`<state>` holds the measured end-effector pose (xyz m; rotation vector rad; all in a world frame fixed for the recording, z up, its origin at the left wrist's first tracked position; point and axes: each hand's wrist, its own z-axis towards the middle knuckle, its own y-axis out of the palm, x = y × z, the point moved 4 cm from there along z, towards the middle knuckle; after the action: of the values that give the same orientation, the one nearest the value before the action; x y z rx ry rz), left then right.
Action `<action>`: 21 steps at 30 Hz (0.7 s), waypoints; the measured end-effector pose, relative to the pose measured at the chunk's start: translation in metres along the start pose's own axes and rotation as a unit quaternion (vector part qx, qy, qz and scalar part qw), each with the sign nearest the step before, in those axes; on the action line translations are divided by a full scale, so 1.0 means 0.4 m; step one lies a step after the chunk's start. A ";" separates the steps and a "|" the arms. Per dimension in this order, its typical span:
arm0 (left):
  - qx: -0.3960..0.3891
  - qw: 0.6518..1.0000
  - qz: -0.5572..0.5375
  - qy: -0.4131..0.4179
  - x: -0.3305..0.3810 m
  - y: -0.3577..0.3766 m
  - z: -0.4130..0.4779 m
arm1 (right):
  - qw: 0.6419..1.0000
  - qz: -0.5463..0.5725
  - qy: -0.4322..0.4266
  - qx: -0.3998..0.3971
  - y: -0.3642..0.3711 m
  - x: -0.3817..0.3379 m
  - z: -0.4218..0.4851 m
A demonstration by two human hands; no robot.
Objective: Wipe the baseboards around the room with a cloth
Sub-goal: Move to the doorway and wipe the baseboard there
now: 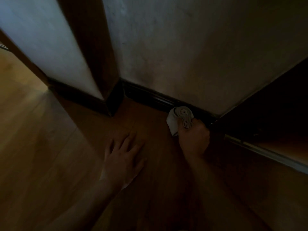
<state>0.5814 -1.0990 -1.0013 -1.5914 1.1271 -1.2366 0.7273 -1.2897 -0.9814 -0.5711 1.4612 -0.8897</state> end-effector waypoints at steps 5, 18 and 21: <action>0.002 1.000 0.008 0.000 -0.007 0.010 0.000 | 0.999 0.003 -0.016 -0.029 0.067 -0.088 -0.007; 0.014 1.000 0.007 -0.005 -0.010 0.025 -0.003 | 0.998 0.005 -0.042 -0.049 0.099 -0.125 -0.006; 0.021 1.000 0.005 -0.002 -0.006 0.025 0.003 | 0.999 -0.010 -0.031 -0.032 0.059 -0.080 0.001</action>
<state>0.5806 -1.0993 -1.0118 -1.5542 1.0979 -1.2429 0.7348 -1.2504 -0.9813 -0.6578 1.4332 -0.8362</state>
